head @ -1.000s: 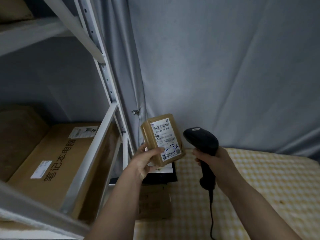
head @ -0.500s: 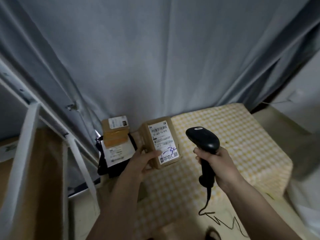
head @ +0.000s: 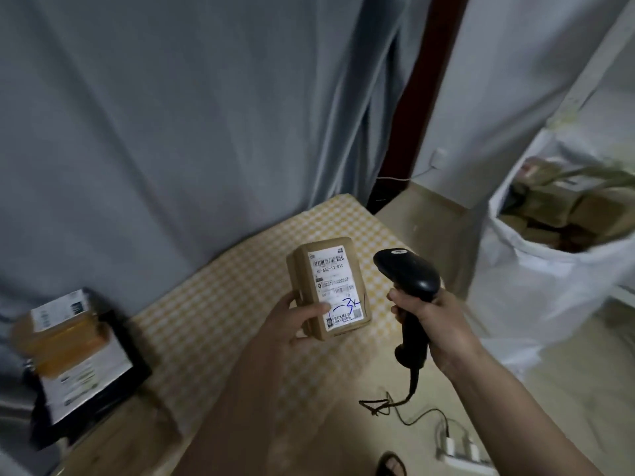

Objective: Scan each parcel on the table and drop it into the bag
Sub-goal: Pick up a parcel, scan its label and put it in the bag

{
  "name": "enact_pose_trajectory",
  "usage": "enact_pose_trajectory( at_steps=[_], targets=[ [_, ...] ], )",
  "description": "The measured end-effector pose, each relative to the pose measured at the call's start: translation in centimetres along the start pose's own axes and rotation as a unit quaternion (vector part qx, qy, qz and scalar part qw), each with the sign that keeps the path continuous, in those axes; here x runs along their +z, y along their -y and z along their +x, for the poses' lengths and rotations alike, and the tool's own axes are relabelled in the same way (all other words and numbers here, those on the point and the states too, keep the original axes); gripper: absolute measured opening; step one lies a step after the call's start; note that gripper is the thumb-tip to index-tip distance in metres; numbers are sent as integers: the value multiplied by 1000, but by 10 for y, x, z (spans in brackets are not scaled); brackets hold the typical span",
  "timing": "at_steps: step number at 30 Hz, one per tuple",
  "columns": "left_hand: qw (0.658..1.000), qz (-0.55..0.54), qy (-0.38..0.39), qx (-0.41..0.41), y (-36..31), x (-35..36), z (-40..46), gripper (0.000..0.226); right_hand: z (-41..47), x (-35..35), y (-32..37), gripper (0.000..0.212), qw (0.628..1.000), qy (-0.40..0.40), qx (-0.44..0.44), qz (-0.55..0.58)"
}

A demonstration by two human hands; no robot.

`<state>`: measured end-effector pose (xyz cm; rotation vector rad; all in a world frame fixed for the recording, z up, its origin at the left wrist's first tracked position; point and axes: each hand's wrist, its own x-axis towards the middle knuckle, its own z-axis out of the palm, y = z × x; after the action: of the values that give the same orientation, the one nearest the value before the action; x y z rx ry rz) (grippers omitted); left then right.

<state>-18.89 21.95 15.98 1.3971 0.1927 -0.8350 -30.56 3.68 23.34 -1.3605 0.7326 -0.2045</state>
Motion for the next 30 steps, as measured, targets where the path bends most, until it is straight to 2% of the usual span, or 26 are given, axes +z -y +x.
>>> enact_pose_trajectory(
  at_steps=[3,6,8,10,15,17,19,23,25,30],
  targets=[
    [999,10,34,-5,1,67,26,79,18,-64,11,14,1000,-28,-3,1],
    [997,32,67,-3,3,128,42,72,32,-119,26,11,999,-46,-12,-2],
    [995,55,87,-10,2,163,49,75,39,-150,33,10,998,-63,-17,7],
    [992,80,99,-14,1,194,54,82,44,-176,38,11,997,-75,-16,30],
    [984,131,116,-29,-4,255,79,78,56,-228,42,7,991,-121,-15,62],
    [982,142,118,-40,-5,280,90,77,60,-247,43,16,988,-140,-16,70],
    [980,156,117,-49,-5,308,103,68,64,-266,42,25,984,-160,-15,75],
    [970,179,151,-67,-5,365,123,36,79,-301,42,18,978,-196,-9,73],
    [967,183,159,-81,-9,386,141,28,94,-315,42,18,973,-216,-4,78],
    [967,194,135,-96,-34,431,213,54,160,-336,51,18,966,-247,20,79]
  ],
)
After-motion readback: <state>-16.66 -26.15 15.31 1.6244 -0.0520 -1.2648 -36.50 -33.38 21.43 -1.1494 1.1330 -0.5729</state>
